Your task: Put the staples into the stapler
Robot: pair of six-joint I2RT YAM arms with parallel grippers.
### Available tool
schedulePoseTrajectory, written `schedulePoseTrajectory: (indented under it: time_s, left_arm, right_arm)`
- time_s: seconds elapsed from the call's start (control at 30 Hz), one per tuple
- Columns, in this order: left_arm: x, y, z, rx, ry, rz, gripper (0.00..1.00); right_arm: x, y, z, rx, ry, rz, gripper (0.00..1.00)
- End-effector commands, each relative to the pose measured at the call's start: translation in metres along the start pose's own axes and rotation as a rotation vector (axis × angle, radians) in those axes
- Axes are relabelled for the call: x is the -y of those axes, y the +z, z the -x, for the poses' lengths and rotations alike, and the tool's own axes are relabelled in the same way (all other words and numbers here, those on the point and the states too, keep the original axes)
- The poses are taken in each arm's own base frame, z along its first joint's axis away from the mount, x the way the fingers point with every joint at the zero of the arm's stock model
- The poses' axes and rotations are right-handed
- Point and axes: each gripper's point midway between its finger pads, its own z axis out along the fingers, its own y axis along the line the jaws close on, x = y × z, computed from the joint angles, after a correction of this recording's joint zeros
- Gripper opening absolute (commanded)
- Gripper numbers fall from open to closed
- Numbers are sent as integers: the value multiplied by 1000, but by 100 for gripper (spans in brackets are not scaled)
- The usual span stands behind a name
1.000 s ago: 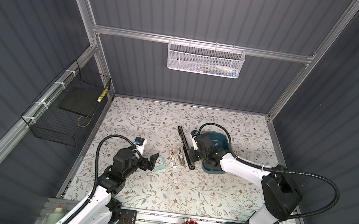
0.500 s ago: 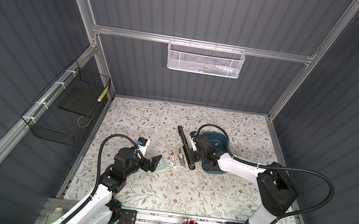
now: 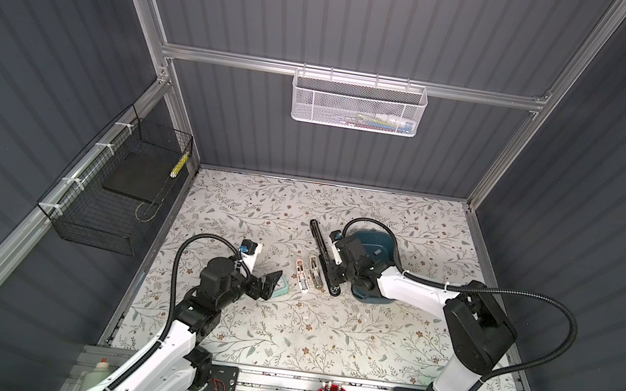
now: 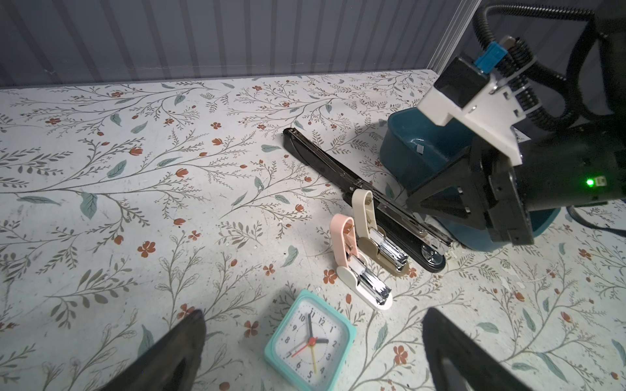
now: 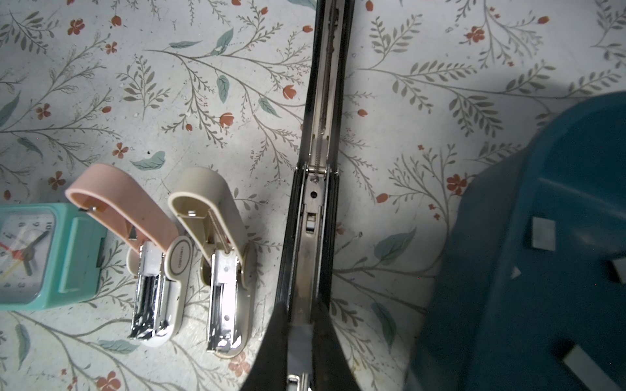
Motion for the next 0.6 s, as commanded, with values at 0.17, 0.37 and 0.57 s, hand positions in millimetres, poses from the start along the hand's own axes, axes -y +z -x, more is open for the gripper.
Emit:
schedulePoseTrajectory:
  time_s: [0.17,0.37,0.57]
  left_arm:
    - [0,1,3,6,14,-5,100]
    - [0,1,3,7,15,-5,100]
    - [0,1,4,9,16,-5,100]
  right_arm:
    - [-3,6,0,-16,-1,7,4]
    - [-4,8,-1,-25,-1,7,4]
    - [-5,8,-3,-32,-3,11,3]
